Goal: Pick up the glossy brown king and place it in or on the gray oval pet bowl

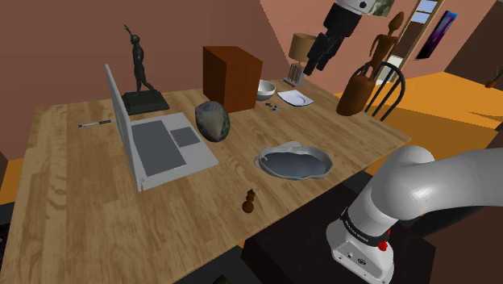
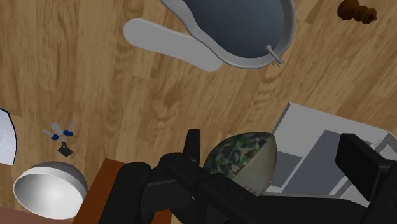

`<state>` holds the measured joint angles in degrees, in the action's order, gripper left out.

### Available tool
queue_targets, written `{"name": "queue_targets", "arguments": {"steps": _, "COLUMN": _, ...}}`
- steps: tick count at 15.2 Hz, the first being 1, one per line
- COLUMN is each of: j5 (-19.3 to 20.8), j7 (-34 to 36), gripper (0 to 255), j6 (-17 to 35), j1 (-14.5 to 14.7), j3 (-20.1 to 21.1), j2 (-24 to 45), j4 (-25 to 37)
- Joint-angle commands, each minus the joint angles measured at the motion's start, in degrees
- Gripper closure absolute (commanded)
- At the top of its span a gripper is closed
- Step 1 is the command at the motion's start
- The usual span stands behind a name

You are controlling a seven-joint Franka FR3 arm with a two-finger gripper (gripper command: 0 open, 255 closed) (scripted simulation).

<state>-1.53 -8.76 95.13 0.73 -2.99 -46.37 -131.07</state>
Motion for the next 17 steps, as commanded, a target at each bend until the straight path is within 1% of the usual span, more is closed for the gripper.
{"name": "queue_targets", "arguments": {"steps": 1, "j5": 0.00, "j7": 0.00, "gripper": 0, "j6": 0.00, "j1": 0.00, "j3": 0.00, "j2": 0.00, "j4": 0.00}}
{"name": "queue_targets", "arguments": {"steps": 9, "j5": -3.40, "j7": 5.54, "gripper": 0, "j6": 8.20, "j1": 2.64, "j3": 6.99, "j2": -1.72, "j4": -12.31}}
{"name": "queue_targets", "arguments": {"steps": 17, "j5": -8.88, "j7": 10.62, "gripper": 0, "j6": 17.56, "j1": 5.38, "j3": 15.82, "j2": 0.63, "j4": -21.53}}
